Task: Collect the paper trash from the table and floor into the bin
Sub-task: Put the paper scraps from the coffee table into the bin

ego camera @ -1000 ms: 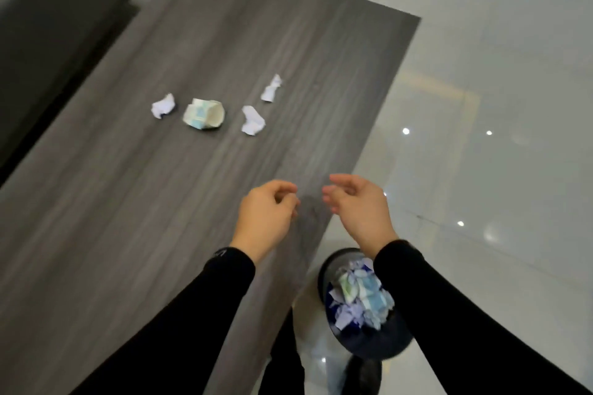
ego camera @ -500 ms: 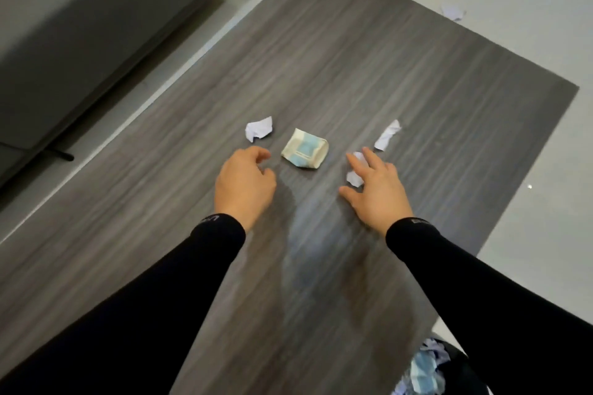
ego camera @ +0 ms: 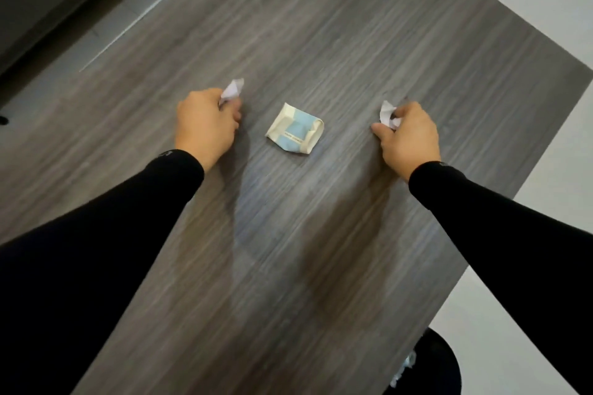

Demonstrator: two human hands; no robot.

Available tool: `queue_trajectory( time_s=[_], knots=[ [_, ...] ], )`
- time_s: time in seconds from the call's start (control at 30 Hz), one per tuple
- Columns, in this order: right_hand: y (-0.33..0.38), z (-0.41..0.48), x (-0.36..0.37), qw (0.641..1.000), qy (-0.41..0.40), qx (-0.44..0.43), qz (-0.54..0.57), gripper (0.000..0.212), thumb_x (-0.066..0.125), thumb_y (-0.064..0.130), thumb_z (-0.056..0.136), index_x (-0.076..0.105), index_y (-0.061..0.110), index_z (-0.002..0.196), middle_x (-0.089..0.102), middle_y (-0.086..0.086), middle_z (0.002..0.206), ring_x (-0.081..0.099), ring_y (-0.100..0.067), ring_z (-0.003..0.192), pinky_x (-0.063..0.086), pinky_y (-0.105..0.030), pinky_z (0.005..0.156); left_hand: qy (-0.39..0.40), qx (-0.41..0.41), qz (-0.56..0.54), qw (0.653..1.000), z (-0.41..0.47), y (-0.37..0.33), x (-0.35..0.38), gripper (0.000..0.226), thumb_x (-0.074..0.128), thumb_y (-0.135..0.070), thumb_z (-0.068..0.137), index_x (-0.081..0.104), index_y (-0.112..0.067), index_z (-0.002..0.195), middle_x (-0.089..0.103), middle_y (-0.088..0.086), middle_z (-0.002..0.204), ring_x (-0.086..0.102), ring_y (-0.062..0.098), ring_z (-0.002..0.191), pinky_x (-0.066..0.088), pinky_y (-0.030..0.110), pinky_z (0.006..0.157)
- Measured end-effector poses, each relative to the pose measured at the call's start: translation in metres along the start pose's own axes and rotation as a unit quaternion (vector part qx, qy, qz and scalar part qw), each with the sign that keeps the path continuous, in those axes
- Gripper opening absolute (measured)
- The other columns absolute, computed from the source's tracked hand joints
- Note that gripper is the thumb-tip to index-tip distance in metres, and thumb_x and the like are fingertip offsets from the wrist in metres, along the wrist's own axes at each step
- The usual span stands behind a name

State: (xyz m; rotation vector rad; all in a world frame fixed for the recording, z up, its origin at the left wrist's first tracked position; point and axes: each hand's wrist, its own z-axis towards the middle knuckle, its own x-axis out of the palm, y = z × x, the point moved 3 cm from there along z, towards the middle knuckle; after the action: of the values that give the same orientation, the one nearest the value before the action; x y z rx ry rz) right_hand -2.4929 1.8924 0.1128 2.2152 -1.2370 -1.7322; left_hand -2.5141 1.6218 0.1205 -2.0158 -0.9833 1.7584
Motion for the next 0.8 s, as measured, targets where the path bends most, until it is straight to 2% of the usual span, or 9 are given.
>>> queue_trajectory(
  time_s=[0.07, 0.1, 0.17, 0.23, 0.33, 0.43, 0.57, 0.7, 0.8],
  knots=[
    [0.002, -0.002, -0.002, 1.000, -0.005, -0.013, 0.002, 0.033, 0.054, 0.028, 0.091, 0.056, 0.000, 0.110, 0.060, -0.015, 0.122, 0.053, -0.031, 0.115, 0.039, -0.030, 0.086, -0.030, 0.049, -0.048, 0.997, -0.013, -0.025, -0.002, 0.029, 0.051, -0.028, 0.089, 0.058, -0.015, 0.064, 0.062, 0.007, 0.081, 0.059, 0.028, 0.083, 0.045, 0.030, 0.079],
    [0.004, -0.003, -0.003, 1.000, 0.008, -0.009, 0.002, 0.033, 0.051, 0.029, 0.093, 0.058, 0.001, 0.109, 0.060, -0.013, 0.123, 0.053, -0.030, 0.117, 0.039, -0.029, 0.088, -0.010, 0.104, -0.049, 0.993, -0.021, -0.038, 0.004, 0.024, 0.053, -0.029, 0.088, 0.065, -0.020, 0.068, 0.064, 0.007, 0.099, 0.058, 0.028, 0.103, 0.042, 0.029, 0.090],
    [0.011, -0.007, 0.000, 0.999, 0.033, -0.001, 0.006, 0.030, 0.047, 0.029, 0.093, 0.058, 0.004, 0.106, 0.062, -0.014, 0.121, 0.054, -0.031, 0.117, 0.040, -0.030, 0.093, 0.112, 0.223, 0.012, 0.968, -0.042, -0.058, 0.027, 0.022, 0.052, -0.027, 0.085, 0.074, -0.025, 0.084, 0.043, 0.016, 0.144, 0.028, 0.033, 0.140, 0.023, 0.042, 0.114],
    [0.018, -0.014, 0.011, 0.994, 0.074, 0.003, 0.082, 0.018, 0.047, 0.030, 0.088, 0.054, 0.014, 0.086, 0.067, -0.018, 0.106, 0.062, -0.035, 0.103, 0.047, -0.040, 0.092, 0.217, 0.289, 0.137, 0.922, -0.059, -0.052, 0.054, 0.025, 0.050, -0.029, 0.088, 0.073, -0.030, 0.100, 0.022, 0.017, 0.155, 0.012, 0.038, 0.145, 0.020, 0.052, 0.113],
    [0.025, -0.042, 0.025, 0.957, 0.129, 0.019, 0.257, 0.019, 0.044, 0.018, 0.094, 0.043, 0.020, 0.074, 0.058, -0.006, 0.076, 0.063, -0.013, 0.058, 0.054, -0.029, 0.061, 0.166, 0.363, 0.233, 0.887, -0.074, -0.037, 0.065, 0.034, 0.043, -0.023, 0.080, 0.076, -0.028, 0.090, 0.062, 0.022, 0.119, 0.054, 0.042, 0.113, 0.035, 0.039, 0.074],
    [0.009, -0.074, 0.027, 0.935, 0.120, 0.041, 0.332, 0.011, 0.041, 0.010, 0.096, 0.044, 0.016, 0.088, 0.055, -0.002, 0.074, 0.052, 0.002, 0.036, 0.045, -0.014, 0.040, 0.157, 0.300, 0.167, 0.926, -0.081, -0.047, 0.051, 0.040, 0.041, -0.016, 0.069, 0.076, -0.020, 0.088, 0.067, 0.019, 0.087, 0.060, 0.040, 0.086, 0.038, 0.035, 0.064],
    [-0.035, -0.105, 0.006, 0.933, 0.032, 0.037, 0.357, 0.030, 0.037, -0.001, 0.092, 0.050, 0.027, 0.094, 0.058, -0.001, 0.073, 0.051, 0.006, 0.046, 0.043, -0.015, 0.051, 0.129, 0.230, 0.042, 0.964, -0.121, -0.072, 0.042, 0.050, 0.039, -0.010, 0.067, 0.074, -0.022, 0.101, 0.073, 0.018, 0.098, 0.066, 0.036, 0.091, 0.043, 0.031, 0.079],
    [-0.104, -0.151, -0.028, 0.922, -0.091, 0.105, 0.362, 0.028, 0.044, 0.004, 0.086, 0.047, 0.028, 0.072, 0.051, 0.006, 0.066, 0.050, 0.002, 0.056, 0.040, -0.023, 0.064, 0.196, 0.282, -0.058, 0.938, -0.215, -0.115, 0.063, 0.044, 0.041, -0.021, 0.070, 0.073, -0.026, 0.100, 0.076, 0.013, 0.085, 0.071, 0.030, 0.074, 0.042, 0.024, 0.070],
    [-0.162, -0.196, -0.053, 0.897, -0.075, 0.209, 0.381, 0.021, 0.042, 0.007, 0.082, 0.045, 0.022, 0.066, 0.047, 0.001, 0.063, 0.041, -0.015, 0.058, 0.033, -0.028, 0.058, 0.281, 0.234, -0.082, 0.927, -0.284, -0.137, 0.093, 0.041, 0.042, -0.015, 0.081, 0.070, -0.031, 0.107, 0.076, 0.007, 0.096, 0.068, 0.024, 0.085, 0.045, 0.020, 0.075]
  ],
)
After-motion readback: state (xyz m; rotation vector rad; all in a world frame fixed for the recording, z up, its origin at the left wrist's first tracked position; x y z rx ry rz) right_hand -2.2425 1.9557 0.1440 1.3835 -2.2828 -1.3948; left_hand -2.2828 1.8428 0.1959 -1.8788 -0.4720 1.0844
